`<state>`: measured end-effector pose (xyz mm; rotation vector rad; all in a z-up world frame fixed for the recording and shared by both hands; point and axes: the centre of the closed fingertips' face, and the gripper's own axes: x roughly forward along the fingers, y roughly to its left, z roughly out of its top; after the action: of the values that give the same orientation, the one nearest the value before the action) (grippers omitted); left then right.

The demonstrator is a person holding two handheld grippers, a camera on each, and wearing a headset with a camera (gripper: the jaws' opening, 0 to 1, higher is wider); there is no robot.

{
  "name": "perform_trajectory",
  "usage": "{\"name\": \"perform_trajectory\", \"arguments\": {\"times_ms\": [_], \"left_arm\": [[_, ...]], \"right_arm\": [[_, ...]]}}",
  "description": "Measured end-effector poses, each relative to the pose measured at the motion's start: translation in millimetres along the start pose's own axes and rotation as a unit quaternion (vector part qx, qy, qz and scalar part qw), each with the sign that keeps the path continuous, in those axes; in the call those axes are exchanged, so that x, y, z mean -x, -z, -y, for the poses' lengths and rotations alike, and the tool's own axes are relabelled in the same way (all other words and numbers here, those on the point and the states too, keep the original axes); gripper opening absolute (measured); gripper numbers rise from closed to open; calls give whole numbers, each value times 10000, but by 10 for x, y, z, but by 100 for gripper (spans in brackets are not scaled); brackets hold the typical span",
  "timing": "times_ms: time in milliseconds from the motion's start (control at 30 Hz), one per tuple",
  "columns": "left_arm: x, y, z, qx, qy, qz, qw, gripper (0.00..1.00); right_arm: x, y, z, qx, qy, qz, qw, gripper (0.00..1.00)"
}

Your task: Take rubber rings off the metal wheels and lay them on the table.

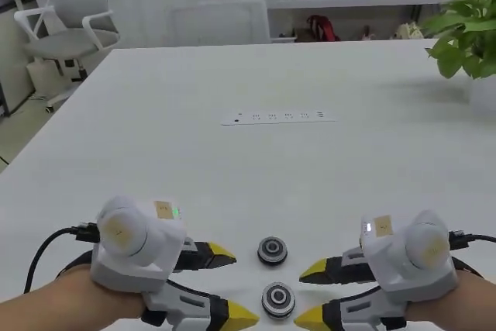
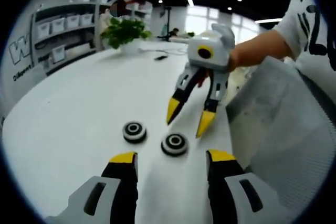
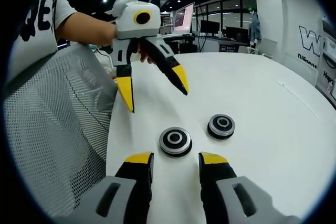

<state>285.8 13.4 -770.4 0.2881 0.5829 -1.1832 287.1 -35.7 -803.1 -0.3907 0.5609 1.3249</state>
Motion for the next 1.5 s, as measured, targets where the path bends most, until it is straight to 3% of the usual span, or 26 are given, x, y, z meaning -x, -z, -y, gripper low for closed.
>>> {"name": "perform_trajectory", "arguments": {"times_ms": [600, 1000, 1500], "left_arm": [[-208, -19, 123, -106, 185, -108, 9997, 45], [-331, 18, 132, -297, 186, -253, 9991, 35], [-419, -26, 117, -147, 162, -195, 9996, 22]], "right_arm": [[-42, -24, -57, 8, -105, -20, 9999, 26], [-36, 7, -52, 77, -62, -103, 9999, 23], [-35, 26, -80, 43, -105, -108, 9999, 22]]}}
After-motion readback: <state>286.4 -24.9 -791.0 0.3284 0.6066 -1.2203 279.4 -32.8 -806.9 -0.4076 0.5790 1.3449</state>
